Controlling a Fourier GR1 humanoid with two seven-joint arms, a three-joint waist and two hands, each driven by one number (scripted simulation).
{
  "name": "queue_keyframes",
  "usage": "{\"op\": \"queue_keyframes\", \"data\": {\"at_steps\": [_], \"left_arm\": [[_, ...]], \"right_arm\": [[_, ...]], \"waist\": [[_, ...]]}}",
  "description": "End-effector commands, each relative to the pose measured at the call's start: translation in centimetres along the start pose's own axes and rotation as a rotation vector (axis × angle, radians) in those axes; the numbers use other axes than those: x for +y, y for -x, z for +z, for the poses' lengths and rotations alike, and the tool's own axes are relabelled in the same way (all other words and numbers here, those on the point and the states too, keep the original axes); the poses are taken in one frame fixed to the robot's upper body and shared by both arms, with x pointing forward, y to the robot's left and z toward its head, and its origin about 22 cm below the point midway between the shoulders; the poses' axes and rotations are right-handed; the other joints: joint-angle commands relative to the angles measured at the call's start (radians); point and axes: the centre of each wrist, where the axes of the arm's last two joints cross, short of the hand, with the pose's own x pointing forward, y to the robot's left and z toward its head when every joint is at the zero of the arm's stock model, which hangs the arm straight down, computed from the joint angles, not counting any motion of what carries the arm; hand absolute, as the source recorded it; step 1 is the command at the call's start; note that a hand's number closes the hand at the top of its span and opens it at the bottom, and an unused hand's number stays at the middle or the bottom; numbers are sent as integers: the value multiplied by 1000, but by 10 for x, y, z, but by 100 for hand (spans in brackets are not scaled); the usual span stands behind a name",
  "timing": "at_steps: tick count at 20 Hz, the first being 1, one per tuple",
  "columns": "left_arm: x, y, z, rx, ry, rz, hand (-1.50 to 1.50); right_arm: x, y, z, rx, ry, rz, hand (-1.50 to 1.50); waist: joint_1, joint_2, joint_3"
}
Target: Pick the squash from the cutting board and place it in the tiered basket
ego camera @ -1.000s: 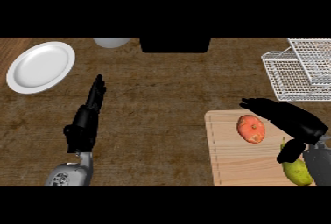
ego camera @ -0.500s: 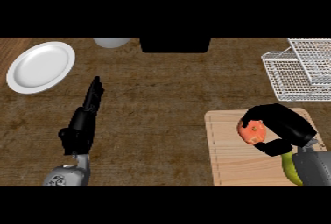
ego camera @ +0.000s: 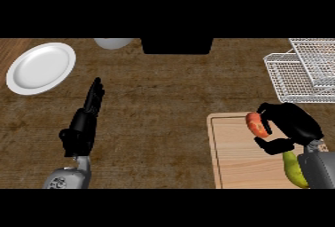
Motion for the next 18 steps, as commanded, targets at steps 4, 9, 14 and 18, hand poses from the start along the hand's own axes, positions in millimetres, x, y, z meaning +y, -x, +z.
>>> {"op": "queue_keyframes", "data": {"at_steps": [4,9,14,18], "left_arm": [[-5,-7,-10,10,-15,5,0],[-7,-13,-6,-10,-1,0,0],[14,8,4,13,1,-5,0],[7,12,8,0,-4,1,0]], "right_arm": [[-9,7,7,474,-126,110,150],[-41,-13,18,570,-8,124,150],[-117,-21,49,594,181,88,150],[-158,-29,79,628,288,82,150]], "waist": [[-13,4,5],[-6,4,6],[-11,1,5],[-10,1,6]]}}
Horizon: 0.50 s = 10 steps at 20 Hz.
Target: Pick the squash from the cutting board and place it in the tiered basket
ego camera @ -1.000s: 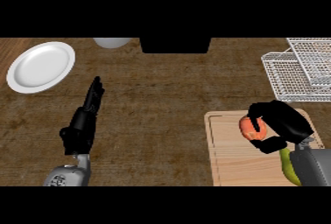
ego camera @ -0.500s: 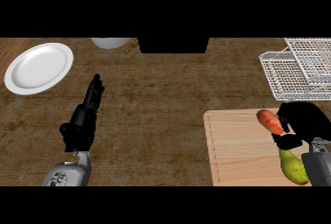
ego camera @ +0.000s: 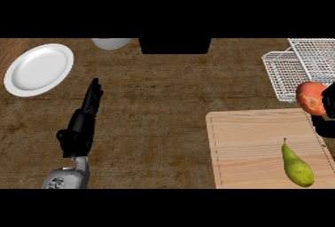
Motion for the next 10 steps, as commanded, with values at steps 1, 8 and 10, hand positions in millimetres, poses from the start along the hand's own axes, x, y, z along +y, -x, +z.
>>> {"op": "queue_keyframes", "data": {"at_steps": [1,8,10], "left_arm": [[10,10,1,-4,-7,-4,0],[3,-7,-14,-13,-13,-1,0],[-22,-7,-14,-9,17,5,0]], "right_arm": [[-73,8,16,39,113,-52,150],[-158,47,53,69,148,-113,150],[-158,29,36,94,148,-176,150]], "waist": [[4,0,-1],[1,-1,0],[10,3,0]]}}
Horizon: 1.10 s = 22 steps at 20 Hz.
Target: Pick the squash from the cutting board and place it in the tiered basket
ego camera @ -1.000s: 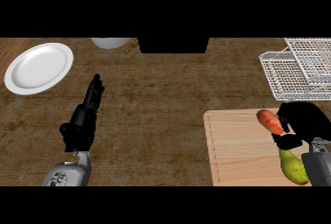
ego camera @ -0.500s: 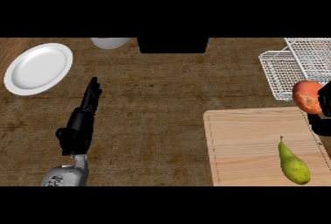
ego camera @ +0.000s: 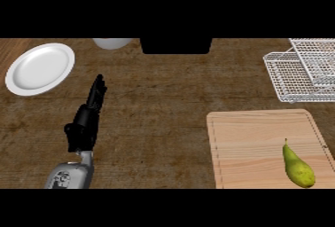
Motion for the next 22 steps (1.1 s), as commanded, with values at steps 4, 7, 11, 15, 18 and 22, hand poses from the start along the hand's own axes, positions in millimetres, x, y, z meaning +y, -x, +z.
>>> {"op": "queue_keyframes", "data": {"at_steps": [4,7,11,15,18,22], "left_arm": [[-9,-5,17,0,20,2,0],[9,0,6,8,11,12,0],[15,-14,-3,-5,18,4,0],[6,0,6,4,27,-6,0],[4,-9,4,-10,22,-4,0],[-13,-6,3,-3,28,-2,0]], "right_arm": [[-40,18,-23,9,-7,-248,150],[-42,6,-32,12,-24,-320,150],[-37,1,-71,50,12,-266,150],[-42,8,-90,81,30,-217,150],[-34,26,-117,103,36,-192,150],[-31,46,-132,101,42,-159,150]], "waist": [[15,-1,1],[10,1,1],[16,5,1],[16,6,1],[27,9,1],[24,10,1]]}}
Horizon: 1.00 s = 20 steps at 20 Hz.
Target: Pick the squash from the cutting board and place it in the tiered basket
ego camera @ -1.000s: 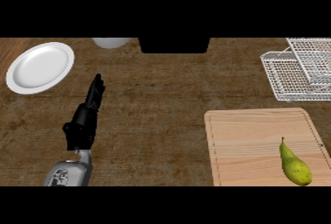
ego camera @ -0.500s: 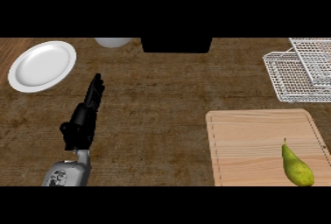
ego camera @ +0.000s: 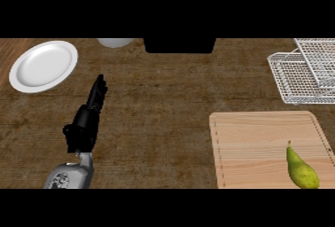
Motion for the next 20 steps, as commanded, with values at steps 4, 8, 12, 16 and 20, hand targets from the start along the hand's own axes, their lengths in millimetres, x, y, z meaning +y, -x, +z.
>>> {"op": "queue_keyframes", "data": {"at_steps": [4,8,12,16,20], "left_arm": [[-4,1,-3,8,-6,-6,0],[20,11,7,10,-4,-3,0],[14,-1,-4,-9,-11,-4,0],[-9,9,-2,-26,-6,-7,0],[7,4,-1,-5,-3,12,0]], "right_arm": [[29,27,-34,10,4,68,150],[56,54,-41,127,-55,-94,150],[39,47,-53,124,-100,-246,-150],[56,70,-53,111,-66,-393,-150],[35,74,-54,163,71,-583,-150]], "waist": [[3,2,0],[6,2,1],[8,2,0],[-3,2,0],[4,1,1]]}}
